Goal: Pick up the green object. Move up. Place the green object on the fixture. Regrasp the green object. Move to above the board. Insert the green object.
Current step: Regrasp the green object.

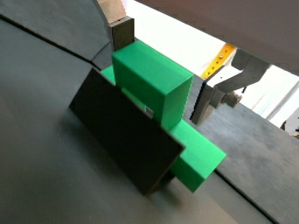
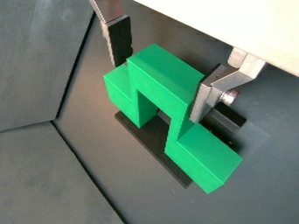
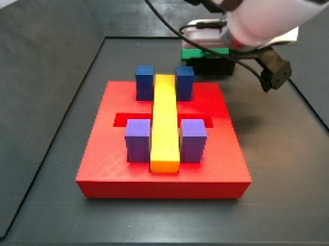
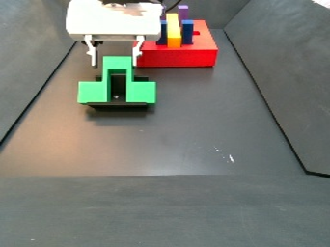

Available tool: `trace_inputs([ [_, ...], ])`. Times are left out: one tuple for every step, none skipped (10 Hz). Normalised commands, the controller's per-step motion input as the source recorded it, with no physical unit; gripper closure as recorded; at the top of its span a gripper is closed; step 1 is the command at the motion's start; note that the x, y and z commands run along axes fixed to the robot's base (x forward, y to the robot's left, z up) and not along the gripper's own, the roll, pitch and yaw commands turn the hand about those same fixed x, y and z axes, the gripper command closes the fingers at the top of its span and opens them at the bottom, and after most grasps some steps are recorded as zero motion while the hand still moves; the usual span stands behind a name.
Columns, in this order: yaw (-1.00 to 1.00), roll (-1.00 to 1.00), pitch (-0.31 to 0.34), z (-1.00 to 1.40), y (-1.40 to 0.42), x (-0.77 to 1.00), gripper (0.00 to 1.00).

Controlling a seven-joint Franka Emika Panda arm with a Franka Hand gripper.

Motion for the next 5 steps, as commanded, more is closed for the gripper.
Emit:
trace_inputs([
  [0.0, 0.03, 0.006, -0.1, 0.01, 0.02, 0.0],
  [0.0, 0.0, 0.0, 0.0, 0.0, 0.0, 0.0],
  [0.0, 0.0, 0.0, 0.0, 0.0, 0.0, 1.0],
  [0.0, 0.0, 0.0, 0.0, 0.0, 0.0, 1.0],
  [0.0, 0.0, 0.0, 0.0, 0.0, 0.0, 1.0],
])
